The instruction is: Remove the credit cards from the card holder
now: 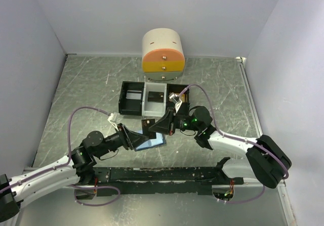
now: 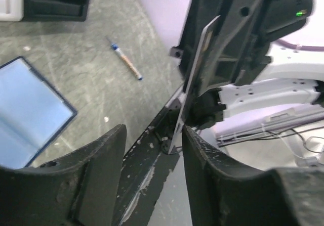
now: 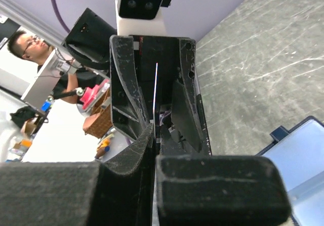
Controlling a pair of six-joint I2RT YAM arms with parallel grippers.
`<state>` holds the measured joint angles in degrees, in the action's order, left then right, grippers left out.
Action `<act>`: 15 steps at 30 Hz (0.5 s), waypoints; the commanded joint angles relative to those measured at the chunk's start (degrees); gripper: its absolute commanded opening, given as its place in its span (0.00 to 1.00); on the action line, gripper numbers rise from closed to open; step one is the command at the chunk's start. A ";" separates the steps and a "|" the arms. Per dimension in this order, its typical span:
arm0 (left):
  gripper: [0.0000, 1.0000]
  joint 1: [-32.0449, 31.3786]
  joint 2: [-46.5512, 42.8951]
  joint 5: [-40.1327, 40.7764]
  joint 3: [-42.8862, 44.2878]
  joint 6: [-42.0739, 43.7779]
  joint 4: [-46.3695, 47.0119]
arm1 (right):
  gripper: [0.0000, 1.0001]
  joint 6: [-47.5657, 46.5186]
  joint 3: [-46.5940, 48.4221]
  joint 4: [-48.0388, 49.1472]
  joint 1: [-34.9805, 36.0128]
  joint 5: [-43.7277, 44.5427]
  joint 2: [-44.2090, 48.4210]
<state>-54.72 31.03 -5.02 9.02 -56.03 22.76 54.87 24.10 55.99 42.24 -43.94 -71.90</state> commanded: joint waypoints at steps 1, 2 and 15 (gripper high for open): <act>0.61 -0.30 -1.01 3.84 5.28 2.65 -12.85 | 0.00 -6.80 2.81 -9.31 0.14 4.21 3.25; 0.63 -0.31 -1.26 4.82 6.29 2.98 -15.91 | 0.00 -8.13 3.18 -11.47 0.20 5.16 3.76; 0.94 -0.30 0.58 19.95 17.59 1.18 -47.43 | 0.00 -25.07 9.25 -36.53 3.11 22.18 7.97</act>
<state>-54.76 30.46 9.19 24.36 -53.54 -13.39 38.26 29.98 29.65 44.07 -29.39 -65.14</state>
